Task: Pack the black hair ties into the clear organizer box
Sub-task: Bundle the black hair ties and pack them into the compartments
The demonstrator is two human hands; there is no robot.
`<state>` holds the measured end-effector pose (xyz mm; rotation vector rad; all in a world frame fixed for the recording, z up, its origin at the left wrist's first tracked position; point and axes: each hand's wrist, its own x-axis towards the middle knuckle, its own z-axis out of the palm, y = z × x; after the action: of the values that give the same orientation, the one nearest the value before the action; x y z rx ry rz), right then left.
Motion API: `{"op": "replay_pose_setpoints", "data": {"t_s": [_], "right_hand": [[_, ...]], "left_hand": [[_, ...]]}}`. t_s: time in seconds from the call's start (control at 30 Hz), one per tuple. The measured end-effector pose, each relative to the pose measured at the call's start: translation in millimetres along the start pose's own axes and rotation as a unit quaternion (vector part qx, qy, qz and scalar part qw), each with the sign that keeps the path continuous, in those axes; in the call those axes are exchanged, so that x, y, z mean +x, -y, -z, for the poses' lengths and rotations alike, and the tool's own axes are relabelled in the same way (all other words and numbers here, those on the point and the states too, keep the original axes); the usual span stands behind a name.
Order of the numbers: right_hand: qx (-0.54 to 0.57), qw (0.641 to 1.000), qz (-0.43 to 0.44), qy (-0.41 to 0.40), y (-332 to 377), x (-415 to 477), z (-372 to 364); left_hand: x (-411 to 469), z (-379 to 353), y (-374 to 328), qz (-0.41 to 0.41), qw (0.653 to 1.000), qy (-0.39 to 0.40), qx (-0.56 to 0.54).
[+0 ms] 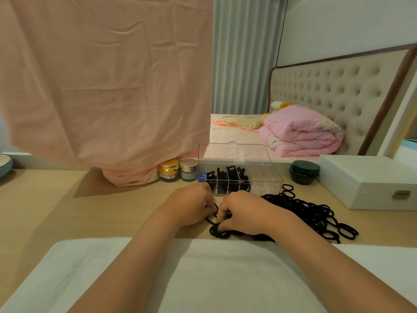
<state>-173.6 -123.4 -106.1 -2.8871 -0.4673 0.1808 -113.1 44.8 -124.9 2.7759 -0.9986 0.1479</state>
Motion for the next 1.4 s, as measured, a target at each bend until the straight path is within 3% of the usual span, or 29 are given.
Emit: {"op": "replay_pose_setpoints", "data": {"t_s": [0.13, 0.33, 0.47, 0.6, 0.7, 0.73, 0.83, 0.97, 1.13, 1.23, 1.4], "right_hand": [[0.03, 0.999, 0.004, -0.009, 0, -3, 2], [0.262, 0.956, -0.039, -0.129, -10, -11, 32], [0.348, 0.923, -0.093, -0.138, -9, -12, 35], [0.332, 0.914, -0.15, -0.178, -14, -6, 28], [0.322, 0.912, -0.154, -0.2, -16, -2, 22], [0.313, 0.915, -0.15, -0.205, -16, -1, 21], [0.293, 0.93, -0.111, -0.19, -19, -3, 24], [0.185, 0.979, -0.029, -0.084, -24, -15, 40], [0.022, 0.997, -0.025, 0.073, -15, -18, 31], [-0.021, 0.997, -0.026, 0.075, -14, -12, 22], [-0.003, 0.997, -0.016, 0.072, -16, -12, 21]], "left_hand": [[-3, 0, 10, 0.062, 0.997, 0.002, -0.043], [-3, 8, 0, 0.099, 0.964, -0.042, -0.242], [0, 11, -14, 0.112, 0.883, -0.04, -0.455], [3, 14, -17, 0.132, 0.819, -0.012, -0.558], [4, 15, -18, 0.141, 0.752, 0.041, -0.643], [4, 15, -17, 0.142, 0.755, 0.043, -0.638], [3, 16, -16, 0.156, 0.819, 0.01, -0.552], [2, 17, -8, 0.198, 0.855, -0.023, -0.48], [-2, 20, 0, 0.218, 0.873, -0.025, -0.435], [-3, 20, -2, 0.218, 0.88, -0.017, -0.422], [-3, 18, -7, 0.211, 0.879, -0.025, -0.427]]}}
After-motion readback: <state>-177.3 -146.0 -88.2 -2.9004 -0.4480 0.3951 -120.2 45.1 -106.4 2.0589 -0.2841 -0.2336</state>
